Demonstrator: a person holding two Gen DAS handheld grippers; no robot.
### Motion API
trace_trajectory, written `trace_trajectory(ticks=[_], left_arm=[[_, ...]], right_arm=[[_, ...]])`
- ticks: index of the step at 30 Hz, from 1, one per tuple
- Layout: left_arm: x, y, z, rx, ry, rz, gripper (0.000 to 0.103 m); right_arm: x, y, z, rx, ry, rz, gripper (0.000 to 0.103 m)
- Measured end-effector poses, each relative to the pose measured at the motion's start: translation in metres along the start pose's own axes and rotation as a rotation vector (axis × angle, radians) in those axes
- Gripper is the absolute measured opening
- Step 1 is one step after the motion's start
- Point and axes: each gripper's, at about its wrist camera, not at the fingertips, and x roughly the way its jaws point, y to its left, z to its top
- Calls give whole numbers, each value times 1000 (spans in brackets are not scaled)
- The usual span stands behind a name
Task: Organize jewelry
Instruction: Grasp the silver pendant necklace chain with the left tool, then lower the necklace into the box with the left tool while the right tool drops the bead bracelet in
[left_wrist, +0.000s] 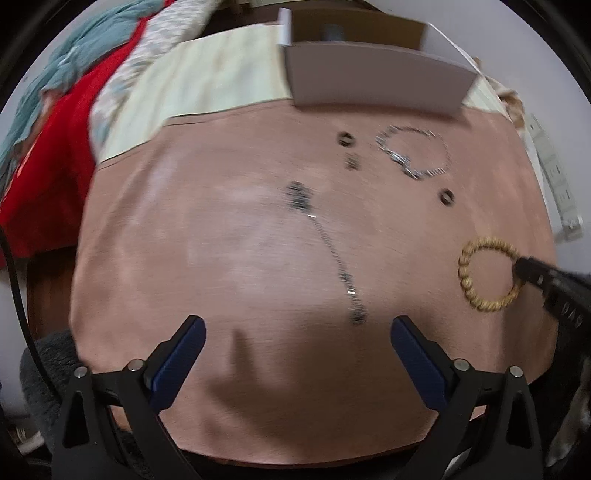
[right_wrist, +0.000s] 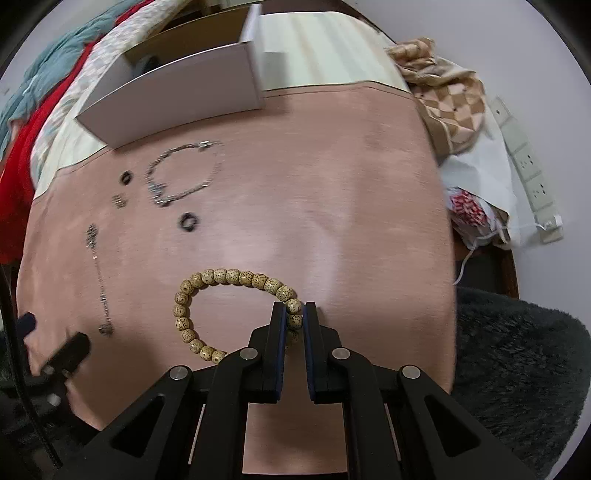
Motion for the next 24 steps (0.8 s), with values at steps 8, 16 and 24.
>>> trace_trajectory(ticks=[8,16,24], left_arm=[[9,-24,-6,76,28,-47,28],[4,-26,-10,85,9,-54,7],[-27,-15,-2,85,-76,-68,7]], right_arm=[[3,-17,9,31,21,-14,9],[2,-11,11,25,18,-14,9],[-21,-10,16,28,-35,44,9]])
